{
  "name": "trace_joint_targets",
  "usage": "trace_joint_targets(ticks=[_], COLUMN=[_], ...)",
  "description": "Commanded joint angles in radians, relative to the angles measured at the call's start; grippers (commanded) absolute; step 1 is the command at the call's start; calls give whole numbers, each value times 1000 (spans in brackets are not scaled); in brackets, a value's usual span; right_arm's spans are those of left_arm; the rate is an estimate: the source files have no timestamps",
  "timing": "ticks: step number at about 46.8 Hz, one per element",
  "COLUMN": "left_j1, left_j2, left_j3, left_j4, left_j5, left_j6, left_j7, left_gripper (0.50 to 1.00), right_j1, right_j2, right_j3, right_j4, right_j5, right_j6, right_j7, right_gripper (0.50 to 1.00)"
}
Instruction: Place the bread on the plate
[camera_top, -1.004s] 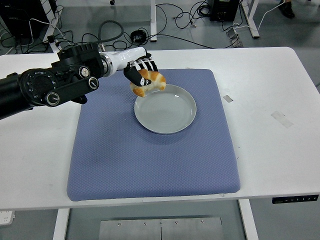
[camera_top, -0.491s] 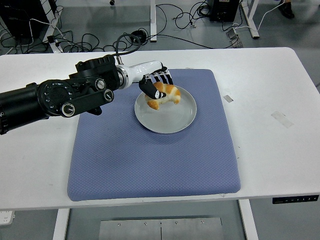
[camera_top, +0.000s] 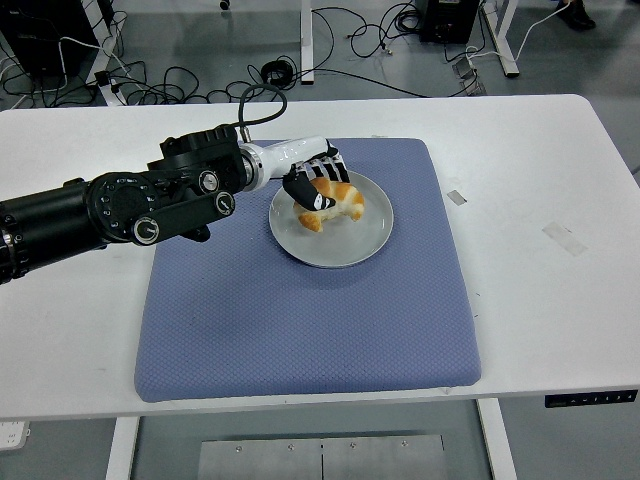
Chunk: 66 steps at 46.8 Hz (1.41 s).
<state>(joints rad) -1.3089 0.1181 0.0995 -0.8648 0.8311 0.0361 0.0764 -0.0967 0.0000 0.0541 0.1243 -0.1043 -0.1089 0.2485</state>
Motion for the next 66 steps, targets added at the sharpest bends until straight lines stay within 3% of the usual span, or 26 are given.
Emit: trace_joint_targets(ticks=[1,35,39,44,46,52,61,66], left_j1=[0,20,22,22,23,26,28,26], left_j2=[0,-11,-11,-11,-11,-14,-21,-21], left_j3=[2,-4,-6,-6,-6,-6,-7,-11], left_j4=[0,12,13,13,15,16,16,16], left_j5=[0,-1,-3,-7,-7,-10,-13,-20], left_j6=[-1,2,24,31,34,36,34,34], left_j7=[-1,0,0,0,0,-3,-3,-1], left_gripper=[500,500,500,714,763,808,834,890], right_j1=[0,0,0,0,0,0,0,0], right_j2=[0,0,0,0,0,0,0,0], right_j3=[0,1,0,1,0,1,0,0], right_j4=[0,0,0,0,0,0,0,0], right_j5=[0,0,0,0,0,0,0,0], right_j6=[0,0,0,0,0,0,0,0], right_j7=[0,0,0,0,0,0,0,0], right_gripper=[1000,1000,1000,1000,1000,1000,1000,1000])
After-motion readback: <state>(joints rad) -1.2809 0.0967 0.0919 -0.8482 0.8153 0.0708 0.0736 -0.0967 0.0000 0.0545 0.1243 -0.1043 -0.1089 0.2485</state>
